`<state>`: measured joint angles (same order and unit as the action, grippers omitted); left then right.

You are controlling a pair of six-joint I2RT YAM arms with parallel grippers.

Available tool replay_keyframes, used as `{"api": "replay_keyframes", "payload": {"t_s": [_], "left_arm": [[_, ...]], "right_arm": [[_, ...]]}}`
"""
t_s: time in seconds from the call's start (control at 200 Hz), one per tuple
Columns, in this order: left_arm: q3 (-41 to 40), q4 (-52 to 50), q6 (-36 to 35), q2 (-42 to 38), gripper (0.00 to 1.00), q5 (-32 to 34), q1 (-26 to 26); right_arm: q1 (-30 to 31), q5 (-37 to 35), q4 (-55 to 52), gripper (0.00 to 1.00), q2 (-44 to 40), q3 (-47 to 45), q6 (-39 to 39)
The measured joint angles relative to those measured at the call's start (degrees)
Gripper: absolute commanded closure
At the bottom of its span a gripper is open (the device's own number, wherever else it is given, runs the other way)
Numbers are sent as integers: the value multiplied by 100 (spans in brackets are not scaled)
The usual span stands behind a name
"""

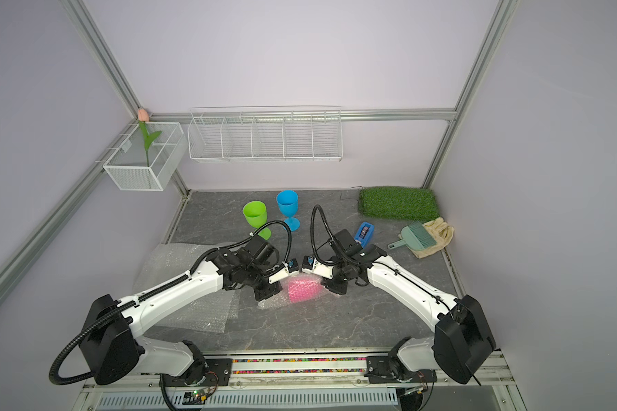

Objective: Wrap wine glasses in bubble wrap
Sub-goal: Adjust the bubble wrap at the center of the board, then pull the tape from the tape cutter.

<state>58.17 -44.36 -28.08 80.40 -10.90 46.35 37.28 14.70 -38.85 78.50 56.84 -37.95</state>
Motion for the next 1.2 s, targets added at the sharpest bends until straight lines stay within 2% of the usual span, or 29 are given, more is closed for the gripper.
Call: {"api": "replay_keyframes", "payload": {"t_s": [0.19, 0.42, 0.55, 0.675, 0.84, 1.01, 1.2], "left_arm": [[-260, 146, 302, 72, 100, 643, 245], [-291, 162, 313, 81, 100, 1088, 339], [-337, 162, 249, 52, 100, 1292, 361], [-439, 142, 140, -116, 100, 1392, 372], [-461, 118, 26, -269, 100, 1403, 387], [-463, 52, -68, -275, 100, 1390, 389], [-487, 35, -120, -319, 100, 1390, 393]], "right_arm": [[-11, 50, 61, 58, 177, -63, 326], [-297, 505, -175, 44, 177, 111, 822], [-863, 852, 7, 43, -168, 111, 1495], [-1585, 986, 686, 44, -463, 33, 2533], [-2549, 1117, 1576, 53, -420, -245, 4144], [-3727, 1742, 2330, 54, 424, -260, 5727], [-4188, 2358, 2909, 59, 1547, -240, 6865]]}}
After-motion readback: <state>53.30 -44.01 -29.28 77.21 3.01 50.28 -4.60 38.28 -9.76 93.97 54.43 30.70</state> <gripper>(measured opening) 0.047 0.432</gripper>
